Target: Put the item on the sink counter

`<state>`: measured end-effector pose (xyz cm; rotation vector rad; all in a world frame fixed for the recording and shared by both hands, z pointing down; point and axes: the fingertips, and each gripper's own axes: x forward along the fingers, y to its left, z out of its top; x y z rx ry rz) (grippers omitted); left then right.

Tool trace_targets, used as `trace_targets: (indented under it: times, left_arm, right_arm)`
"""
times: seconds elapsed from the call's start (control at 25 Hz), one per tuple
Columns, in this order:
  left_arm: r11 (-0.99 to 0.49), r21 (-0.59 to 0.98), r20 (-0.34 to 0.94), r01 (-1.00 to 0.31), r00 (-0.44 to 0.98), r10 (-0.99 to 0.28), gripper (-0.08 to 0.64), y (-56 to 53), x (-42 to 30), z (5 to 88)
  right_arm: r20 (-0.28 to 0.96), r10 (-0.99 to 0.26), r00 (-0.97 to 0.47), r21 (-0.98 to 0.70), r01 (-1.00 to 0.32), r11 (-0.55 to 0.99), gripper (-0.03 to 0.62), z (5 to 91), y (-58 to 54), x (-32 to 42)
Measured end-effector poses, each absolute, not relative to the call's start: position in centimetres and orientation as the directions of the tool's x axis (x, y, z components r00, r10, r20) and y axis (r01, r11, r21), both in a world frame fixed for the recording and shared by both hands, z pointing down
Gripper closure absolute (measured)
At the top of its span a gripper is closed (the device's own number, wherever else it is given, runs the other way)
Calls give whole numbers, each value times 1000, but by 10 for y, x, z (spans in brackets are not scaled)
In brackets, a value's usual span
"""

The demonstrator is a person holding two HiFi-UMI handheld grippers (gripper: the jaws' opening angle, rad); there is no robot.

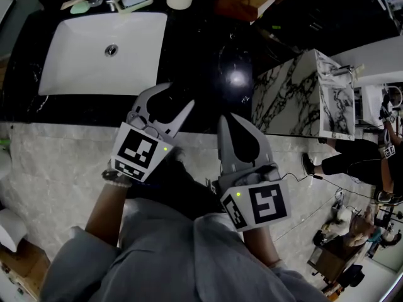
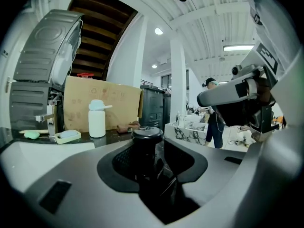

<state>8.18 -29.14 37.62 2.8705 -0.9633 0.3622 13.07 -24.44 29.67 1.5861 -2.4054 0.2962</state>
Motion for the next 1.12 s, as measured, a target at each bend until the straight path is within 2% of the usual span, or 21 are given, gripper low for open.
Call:
trace_targets:
  times: [0.28, 0.88, 1.12]
  left_arm:
    - [-798, 40, 260, -602, 777, -573, 377, -289, 82, 375]
    - [-754, 85, 282, -652, 741, -609, 374, -290, 47, 378]
    - [-761, 47, 277, -647, 741, -612, 376, -288, 37, 371]
  right_arm:
    - [307, -867, -392, -32, -915, 403, 595, 294, -245, 124]
    - [306, -853, -423, -29, -900, 436, 595, 294, -255, 109]
    - [301, -847, -439, -27, -891, 453, 595, 294, -260, 103]
